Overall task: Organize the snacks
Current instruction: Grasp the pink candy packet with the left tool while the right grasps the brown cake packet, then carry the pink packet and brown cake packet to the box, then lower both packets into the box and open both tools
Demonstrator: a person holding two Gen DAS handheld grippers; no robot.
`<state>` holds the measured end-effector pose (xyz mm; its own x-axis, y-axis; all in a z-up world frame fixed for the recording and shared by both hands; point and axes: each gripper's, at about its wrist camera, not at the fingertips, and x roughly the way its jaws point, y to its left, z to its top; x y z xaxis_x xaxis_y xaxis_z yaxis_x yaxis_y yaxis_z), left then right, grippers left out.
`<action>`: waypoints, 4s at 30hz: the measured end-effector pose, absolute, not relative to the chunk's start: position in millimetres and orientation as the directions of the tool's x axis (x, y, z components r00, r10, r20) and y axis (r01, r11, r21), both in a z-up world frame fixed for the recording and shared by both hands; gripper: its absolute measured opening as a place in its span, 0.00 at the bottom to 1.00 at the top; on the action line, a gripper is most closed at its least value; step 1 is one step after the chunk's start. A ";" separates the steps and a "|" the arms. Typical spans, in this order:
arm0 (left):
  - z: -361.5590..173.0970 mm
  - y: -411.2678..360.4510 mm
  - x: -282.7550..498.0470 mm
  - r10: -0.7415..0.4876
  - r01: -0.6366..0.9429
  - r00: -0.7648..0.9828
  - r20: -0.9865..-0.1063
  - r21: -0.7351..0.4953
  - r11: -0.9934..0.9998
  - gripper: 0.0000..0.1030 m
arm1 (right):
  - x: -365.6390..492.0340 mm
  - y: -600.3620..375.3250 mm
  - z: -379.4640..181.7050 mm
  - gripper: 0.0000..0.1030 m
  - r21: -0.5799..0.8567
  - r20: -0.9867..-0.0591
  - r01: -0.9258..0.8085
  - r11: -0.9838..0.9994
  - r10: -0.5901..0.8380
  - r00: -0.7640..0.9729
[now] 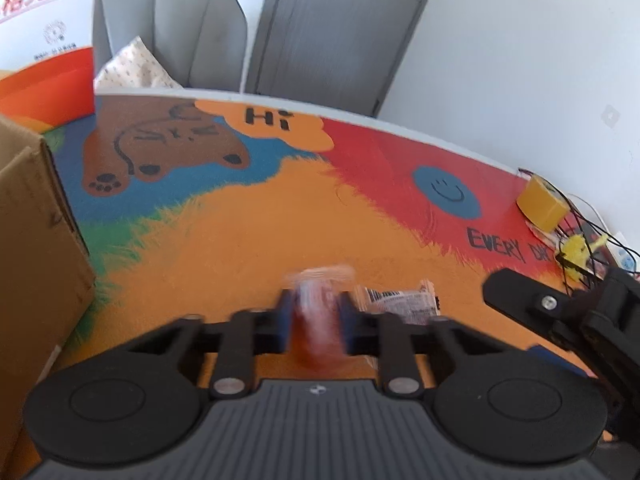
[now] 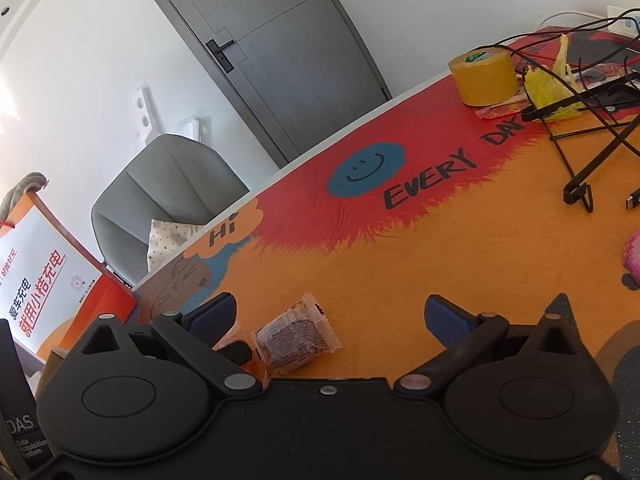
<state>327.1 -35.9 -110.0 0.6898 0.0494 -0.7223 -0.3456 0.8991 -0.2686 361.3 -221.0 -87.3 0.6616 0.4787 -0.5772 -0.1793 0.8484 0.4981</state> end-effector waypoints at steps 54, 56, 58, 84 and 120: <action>-10.0 40.5 184.7 0.167 -0.377 0.856 -0.490 -0.368 0.850 0.17 | 273.5 -147.9 -13.3 0.30 0.417 -0.426 -0.401 0.815 0.566 0.706; -7.4 46.0 176.3 0.174 -0.382 0.857 -0.486 -0.371 0.846 0.17 | 265.3 -142.8 -8.9 0.30 0.414 -0.415 -0.416 0.809 0.575 0.705; -5.5 51.9 167.1 0.181 -0.388 0.857 -0.483 -0.372 0.844 0.17 | 258.2 -138.1 -4.8 0.30 0.412 -0.403 -0.432 0.802 0.586 0.703; -3.2 121.5 87.2 0.277 -0.490 0.825 -0.493 -0.380 0.784 0.20 | 196.0 -66.5 14.4 0.30 0.376 -0.382 -0.568 0.732 0.681 0.625; -7.8 164.7 91.6 0.307 -0.525 0.823 -0.479 -0.432 0.733 0.49 | 240.9 9.2 -14.7 0.38 0.305 -0.555 -0.562 0.769 0.623 0.551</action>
<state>91.6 164.7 -7.8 0.8225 0.3069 -0.4789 -0.5252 0.7330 -0.4323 240.9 9.2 -14.7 0.5508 0.6231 -0.5554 -0.5618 0.7688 0.3054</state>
